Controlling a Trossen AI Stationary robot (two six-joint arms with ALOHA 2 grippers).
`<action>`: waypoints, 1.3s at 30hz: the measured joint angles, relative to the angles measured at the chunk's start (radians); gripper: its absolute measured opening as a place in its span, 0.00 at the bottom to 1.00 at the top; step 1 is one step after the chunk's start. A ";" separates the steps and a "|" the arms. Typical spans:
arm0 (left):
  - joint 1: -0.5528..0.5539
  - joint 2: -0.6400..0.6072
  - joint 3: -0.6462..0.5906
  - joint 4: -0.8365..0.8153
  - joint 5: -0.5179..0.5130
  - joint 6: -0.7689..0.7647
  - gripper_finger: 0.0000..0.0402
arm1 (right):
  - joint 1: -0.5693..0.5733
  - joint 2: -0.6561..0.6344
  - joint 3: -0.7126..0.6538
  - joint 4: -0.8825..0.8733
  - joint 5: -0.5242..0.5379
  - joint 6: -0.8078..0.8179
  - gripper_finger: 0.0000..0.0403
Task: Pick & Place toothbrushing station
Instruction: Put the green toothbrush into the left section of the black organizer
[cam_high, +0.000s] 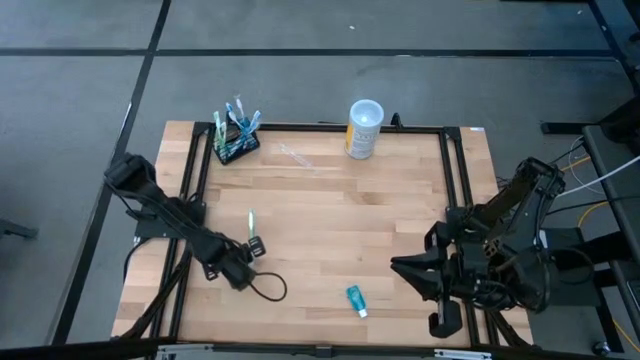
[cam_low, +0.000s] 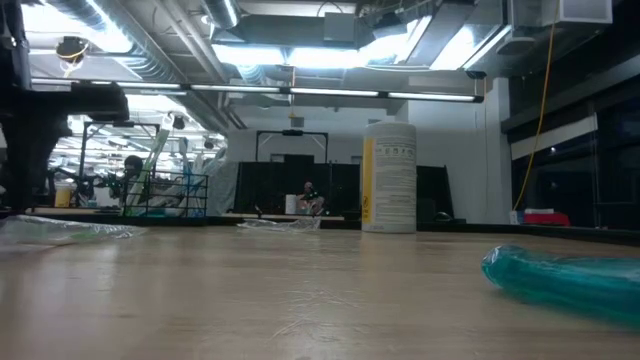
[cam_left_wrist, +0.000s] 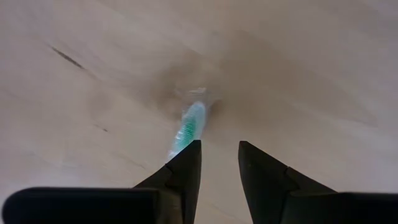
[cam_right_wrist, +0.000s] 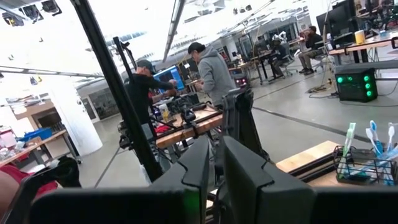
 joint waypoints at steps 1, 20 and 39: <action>0.000 0.007 0.000 0.008 -0.012 0.000 0.25 | -0.003 0.000 0.000 0.001 0.000 0.000 0.12; 0.014 -0.057 0.004 0.055 -0.048 0.043 0.24 | -0.031 0.000 0.000 0.004 -0.001 -0.003 0.12; 0.061 0.024 0.002 0.113 0.002 0.076 0.23 | -0.031 0.013 0.000 0.012 -0.024 0.032 0.12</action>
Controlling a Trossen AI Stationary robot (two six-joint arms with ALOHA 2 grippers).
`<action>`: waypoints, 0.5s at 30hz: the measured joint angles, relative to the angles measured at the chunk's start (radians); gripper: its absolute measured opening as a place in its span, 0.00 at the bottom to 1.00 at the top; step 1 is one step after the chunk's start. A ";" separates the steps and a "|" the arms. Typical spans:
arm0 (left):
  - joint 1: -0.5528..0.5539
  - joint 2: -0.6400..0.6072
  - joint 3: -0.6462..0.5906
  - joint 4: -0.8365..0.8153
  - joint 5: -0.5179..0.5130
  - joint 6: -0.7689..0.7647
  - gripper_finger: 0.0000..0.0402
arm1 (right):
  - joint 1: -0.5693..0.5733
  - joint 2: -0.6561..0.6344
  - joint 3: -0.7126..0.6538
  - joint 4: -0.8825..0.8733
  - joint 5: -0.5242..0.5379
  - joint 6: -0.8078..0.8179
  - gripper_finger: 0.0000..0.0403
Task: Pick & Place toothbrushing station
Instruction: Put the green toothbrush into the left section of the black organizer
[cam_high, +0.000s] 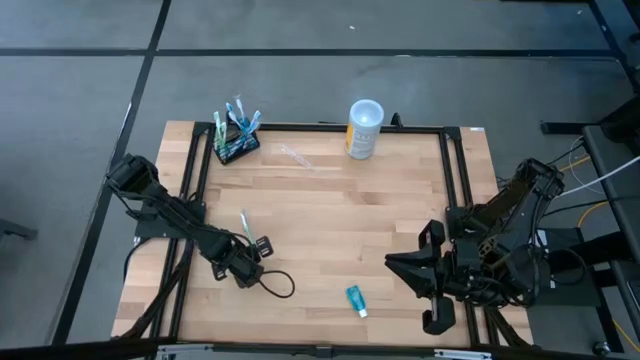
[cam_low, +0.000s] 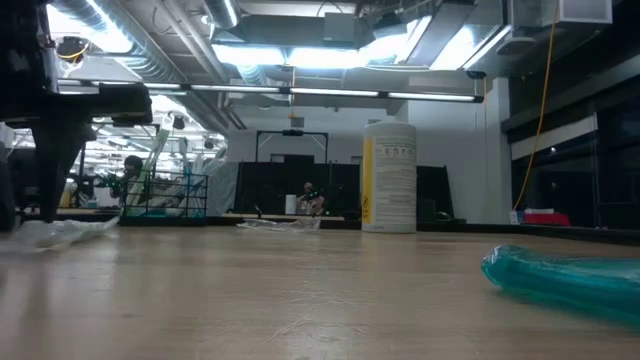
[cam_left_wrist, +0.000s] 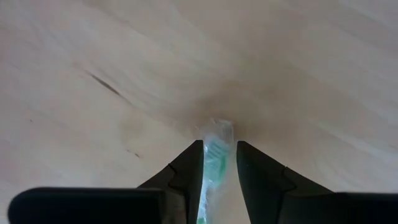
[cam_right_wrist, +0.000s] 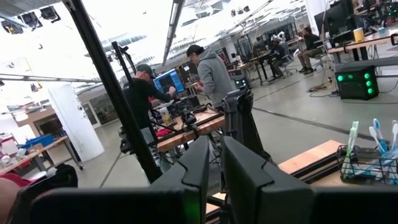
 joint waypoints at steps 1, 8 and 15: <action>0.000 -0.001 0.000 -0.009 0.000 -0.004 0.23 | 0.000 0.002 0.000 0.002 0.000 0.000 0.12; -0.004 -0.005 0.000 -0.048 0.000 -0.013 0.22 | 0.000 0.004 0.000 0.001 -0.003 0.005 0.12; 0.021 -0.005 -0.005 -0.018 0.003 -0.016 0.22 | 0.000 0.004 0.000 0.000 -0.003 0.003 0.12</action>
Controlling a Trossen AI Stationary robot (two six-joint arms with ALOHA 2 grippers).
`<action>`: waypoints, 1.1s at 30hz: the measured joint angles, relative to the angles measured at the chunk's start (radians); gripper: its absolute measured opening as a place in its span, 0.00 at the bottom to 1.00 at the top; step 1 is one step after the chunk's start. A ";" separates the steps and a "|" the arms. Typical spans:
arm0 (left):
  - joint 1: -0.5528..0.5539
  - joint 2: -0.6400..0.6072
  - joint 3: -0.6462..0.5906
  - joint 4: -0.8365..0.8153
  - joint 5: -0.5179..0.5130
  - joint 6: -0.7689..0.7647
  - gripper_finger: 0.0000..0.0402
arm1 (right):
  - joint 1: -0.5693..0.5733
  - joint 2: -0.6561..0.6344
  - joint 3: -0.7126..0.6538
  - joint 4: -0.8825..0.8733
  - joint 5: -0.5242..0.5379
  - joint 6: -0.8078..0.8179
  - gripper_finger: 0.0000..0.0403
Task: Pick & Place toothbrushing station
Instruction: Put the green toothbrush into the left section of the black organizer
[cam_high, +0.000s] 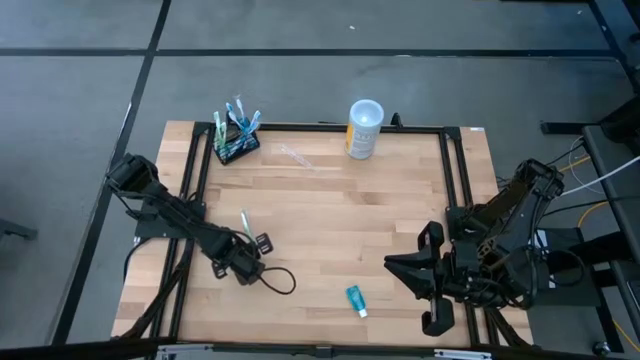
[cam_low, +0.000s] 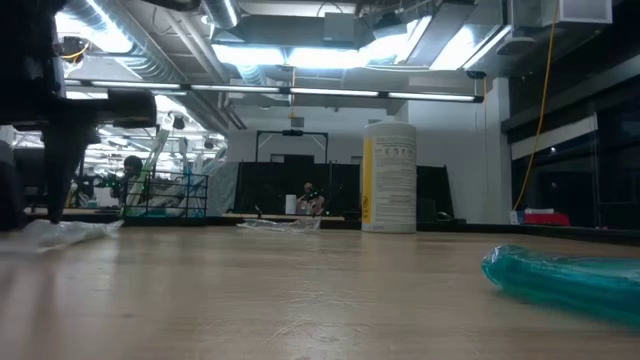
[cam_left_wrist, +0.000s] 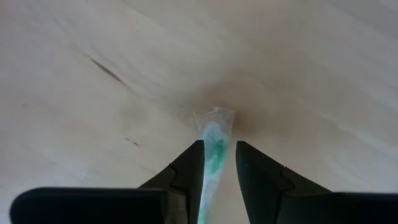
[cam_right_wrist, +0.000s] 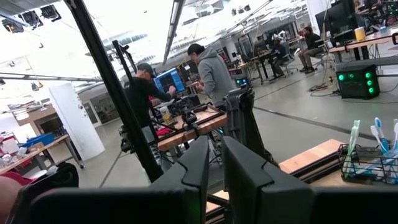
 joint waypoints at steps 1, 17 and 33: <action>0.005 0.000 -0.003 0.009 0.000 0.000 0.22 | 0.000 0.000 0.000 0.001 0.000 0.000 0.12; 0.066 0.000 -0.018 0.062 -0.039 -0.011 0.02 | -0.008 0.000 0.000 0.003 0.007 0.008 0.12; 0.228 -0.070 0.102 0.145 -0.244 -0.403 0.01 | -0.011 0.000 0.000 0.003 0.004 -0.005 0.12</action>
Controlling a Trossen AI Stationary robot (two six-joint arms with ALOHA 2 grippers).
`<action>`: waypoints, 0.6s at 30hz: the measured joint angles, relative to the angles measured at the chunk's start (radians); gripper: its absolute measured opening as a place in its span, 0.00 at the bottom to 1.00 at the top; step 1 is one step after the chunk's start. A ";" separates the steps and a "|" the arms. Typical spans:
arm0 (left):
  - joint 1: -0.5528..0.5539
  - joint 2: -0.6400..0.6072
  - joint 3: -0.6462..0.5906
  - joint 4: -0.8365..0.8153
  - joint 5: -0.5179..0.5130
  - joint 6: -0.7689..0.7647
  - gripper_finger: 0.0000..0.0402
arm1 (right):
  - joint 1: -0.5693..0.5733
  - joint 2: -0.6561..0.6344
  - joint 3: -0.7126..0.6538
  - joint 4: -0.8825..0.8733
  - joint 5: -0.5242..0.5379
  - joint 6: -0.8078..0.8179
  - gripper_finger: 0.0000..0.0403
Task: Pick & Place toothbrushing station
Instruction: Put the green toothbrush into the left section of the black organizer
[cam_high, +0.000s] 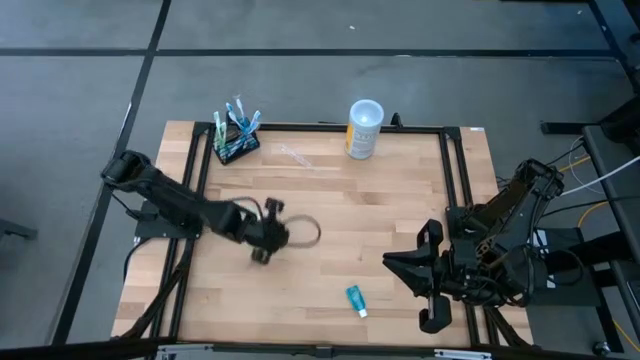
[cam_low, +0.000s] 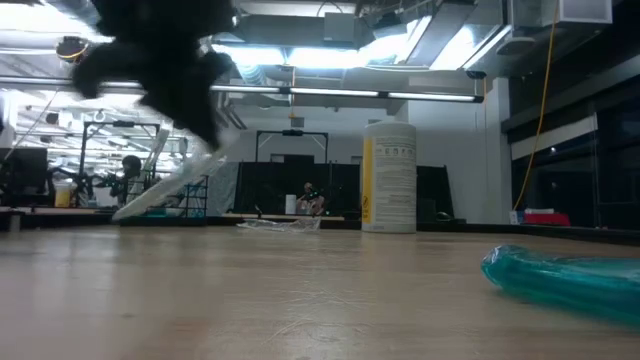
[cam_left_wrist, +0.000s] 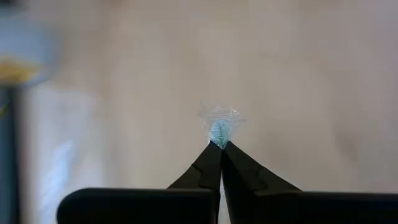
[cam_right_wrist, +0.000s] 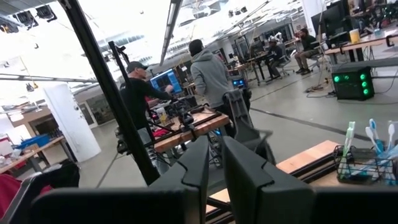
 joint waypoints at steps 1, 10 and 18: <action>0.021 -0.021 0.005 0.004 -0.044 -0.040 0.01 | 0.000 0.000 0.000 0.001 0.000 -0.010 0.12; 0.247 -0.250 -0.001 -0.054 -0.398 -0.165 0.00 | 0.007 0.000 0.000 0.001 0.002 -0.046 0.12; 0.440 -0.390 -0.002 -0.001 -0.774 -0.304 0.00 | 0.016 0.000 0.000 0.008 0.000 -0.076 0.12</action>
